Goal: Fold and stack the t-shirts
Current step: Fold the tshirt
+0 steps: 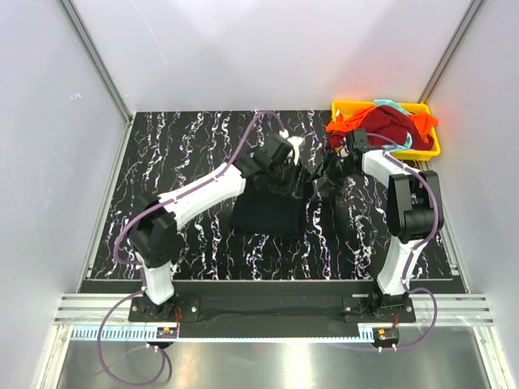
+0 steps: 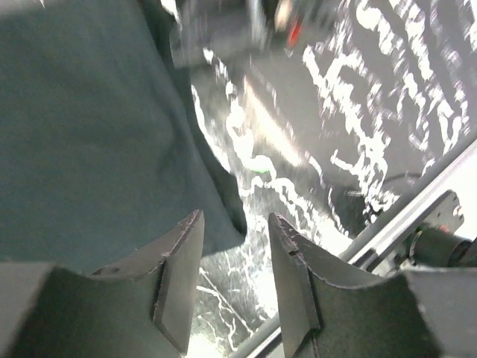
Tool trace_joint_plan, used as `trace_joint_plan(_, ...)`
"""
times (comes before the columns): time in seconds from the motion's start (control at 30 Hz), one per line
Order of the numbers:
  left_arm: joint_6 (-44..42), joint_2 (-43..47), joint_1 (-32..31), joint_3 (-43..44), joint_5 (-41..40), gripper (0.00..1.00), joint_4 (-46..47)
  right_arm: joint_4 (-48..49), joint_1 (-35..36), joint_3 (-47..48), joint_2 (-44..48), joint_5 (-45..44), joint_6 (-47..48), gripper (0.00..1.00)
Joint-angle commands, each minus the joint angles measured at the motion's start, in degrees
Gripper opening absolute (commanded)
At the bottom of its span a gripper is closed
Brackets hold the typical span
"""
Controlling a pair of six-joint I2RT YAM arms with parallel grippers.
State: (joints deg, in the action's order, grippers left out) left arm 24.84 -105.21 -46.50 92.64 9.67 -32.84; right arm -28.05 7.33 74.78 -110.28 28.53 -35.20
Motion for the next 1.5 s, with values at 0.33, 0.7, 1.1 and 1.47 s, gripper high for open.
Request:
trace_joint_plan(0.33,6.4,-3.9,-7.6,-5.0,-9.2,0.45,3.6,-1.8,-0.5,13.0,-7.8,4.7,4.0,0.63)
trace_joint_plan(0.7,7.9,-2.2,-8.3,-9.1,-13.1,0.45,2.4,-1.9,-0.5,17.2,-13.0,6.3,4.2,0.57)
trace_joint_plan(1.1,9.4,-5.0,-9.5,-9.8,-7.6,0.40,3.0,-1.9,-0.5,19.4,-15.5,7.0,2.7,0.43)
trace_joint_plan(1.47,9.8,-4.4,-9.7,-12.6,-4.8,0.00,3.5,-1.9,-0.6,20.6,-15.9,2.9,2.9,0.00)
